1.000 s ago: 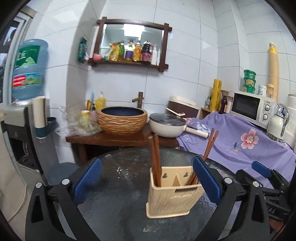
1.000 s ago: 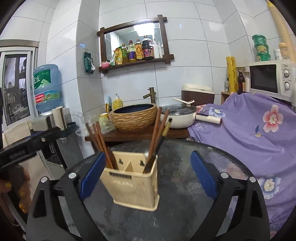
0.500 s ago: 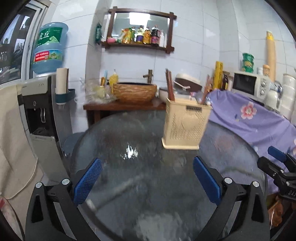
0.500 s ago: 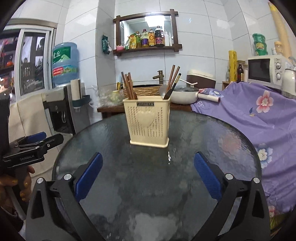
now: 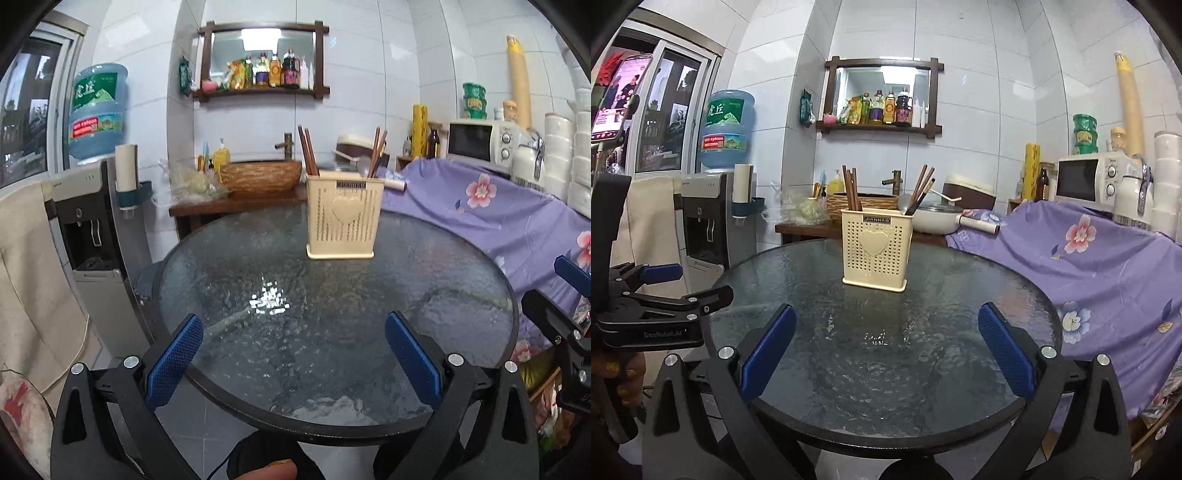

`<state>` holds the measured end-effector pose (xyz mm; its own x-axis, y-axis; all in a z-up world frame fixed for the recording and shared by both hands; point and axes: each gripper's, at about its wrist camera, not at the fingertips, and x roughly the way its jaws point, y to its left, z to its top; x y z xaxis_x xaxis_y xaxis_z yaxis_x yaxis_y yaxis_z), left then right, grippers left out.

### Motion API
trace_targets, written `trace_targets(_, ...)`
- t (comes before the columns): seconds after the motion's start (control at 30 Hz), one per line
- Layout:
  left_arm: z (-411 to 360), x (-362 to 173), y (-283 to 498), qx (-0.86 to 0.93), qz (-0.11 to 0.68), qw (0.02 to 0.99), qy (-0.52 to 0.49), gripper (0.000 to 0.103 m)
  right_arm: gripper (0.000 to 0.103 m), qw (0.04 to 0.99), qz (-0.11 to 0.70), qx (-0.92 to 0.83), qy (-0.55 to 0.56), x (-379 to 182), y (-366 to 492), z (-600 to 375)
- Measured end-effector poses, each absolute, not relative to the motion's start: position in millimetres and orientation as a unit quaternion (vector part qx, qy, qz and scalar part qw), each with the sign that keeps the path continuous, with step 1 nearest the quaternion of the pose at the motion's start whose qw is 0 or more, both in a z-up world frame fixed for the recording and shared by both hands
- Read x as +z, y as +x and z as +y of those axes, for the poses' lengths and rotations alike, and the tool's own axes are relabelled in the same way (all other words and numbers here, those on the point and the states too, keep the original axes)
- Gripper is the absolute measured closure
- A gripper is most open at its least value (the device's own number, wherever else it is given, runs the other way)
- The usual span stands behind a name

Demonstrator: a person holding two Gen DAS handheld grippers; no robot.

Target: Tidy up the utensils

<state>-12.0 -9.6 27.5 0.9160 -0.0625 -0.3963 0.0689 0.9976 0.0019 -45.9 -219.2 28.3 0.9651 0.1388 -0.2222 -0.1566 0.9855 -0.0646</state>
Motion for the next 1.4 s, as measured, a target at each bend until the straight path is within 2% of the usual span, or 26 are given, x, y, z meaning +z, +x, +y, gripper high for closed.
trace_targets(0.5, -9, 32, -27, -0.032, 0.169, 0.985, 0.012, 0.006, 0.006, 0.988, 0.125, 0.085, -0.016, 30, -42, -220)
trace_targets(1.4, -18, 29, -27, -0.034, 0.176, 0.984, 0.020, 0.006, 0.006, 0.987, 0.133, 0.085, -0.012, 26, -35, -221)
